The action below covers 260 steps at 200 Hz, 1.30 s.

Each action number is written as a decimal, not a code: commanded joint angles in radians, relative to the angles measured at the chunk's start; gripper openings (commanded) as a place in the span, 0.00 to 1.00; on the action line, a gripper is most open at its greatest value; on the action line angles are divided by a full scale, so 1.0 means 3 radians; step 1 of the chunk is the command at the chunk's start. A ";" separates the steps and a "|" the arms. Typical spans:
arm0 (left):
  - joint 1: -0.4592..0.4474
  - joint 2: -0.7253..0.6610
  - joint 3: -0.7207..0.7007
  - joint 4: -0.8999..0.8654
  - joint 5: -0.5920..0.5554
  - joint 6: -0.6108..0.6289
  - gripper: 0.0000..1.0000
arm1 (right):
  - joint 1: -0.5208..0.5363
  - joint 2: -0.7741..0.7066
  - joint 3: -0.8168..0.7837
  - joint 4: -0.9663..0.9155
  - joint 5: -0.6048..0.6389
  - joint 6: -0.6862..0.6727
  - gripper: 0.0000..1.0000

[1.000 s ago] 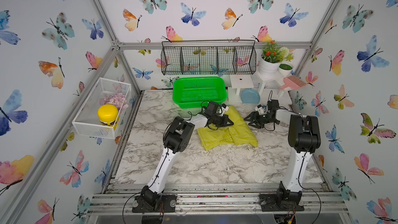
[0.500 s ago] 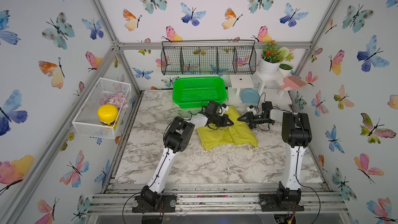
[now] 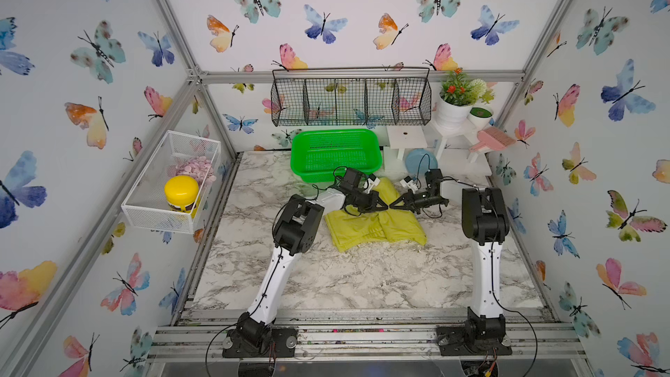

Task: Roll up the long pants
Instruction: Roll the long pant at the center of the board.

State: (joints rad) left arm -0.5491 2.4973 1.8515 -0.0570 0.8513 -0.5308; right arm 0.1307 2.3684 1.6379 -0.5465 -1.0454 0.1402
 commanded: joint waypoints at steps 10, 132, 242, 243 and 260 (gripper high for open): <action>-0.0052 -0.0154 -0.0373 -0.0311 -0.0532 0.0206 0.00 | 0.0210 -0.0235 -0.0227 -0.0378 0.0862 0.0017 0.02; 0.0085 -0.1019 -0.1504 0.0098 -0.0889 0.0216 0.00 | 0.0407 -0.1175 0.0071 -0.1210 0.3473 -0.0196 0.02; 0.0080 -0.0885 -0.1451 0.0071 -0.0851 0.0212 0.00 | 0.1598 -0.0548 0.1030 -0.1455 0.3430 0.0107 0.06; 0.0078 -0.0885 -0.1449 0.0069 -0.0850 0.0214 0.00 | 0.1604 -0.0545 0.1027 -0.1451 0.3414 0.0111 0.06; 0.0080 -0.0865 -0.1431 0.0071 -0.0834 0.0215 0.00 | 0.1682 -0.0518 0.0947 -0.1335 0.3091 0.0202 0.15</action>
State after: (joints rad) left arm -0.5198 2.1891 1.4174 0.0124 0.6117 -0.4774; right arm 0.5804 2.1777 1.9255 -0.9989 0.1020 0.1497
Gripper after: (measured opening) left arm 0.038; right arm 0.151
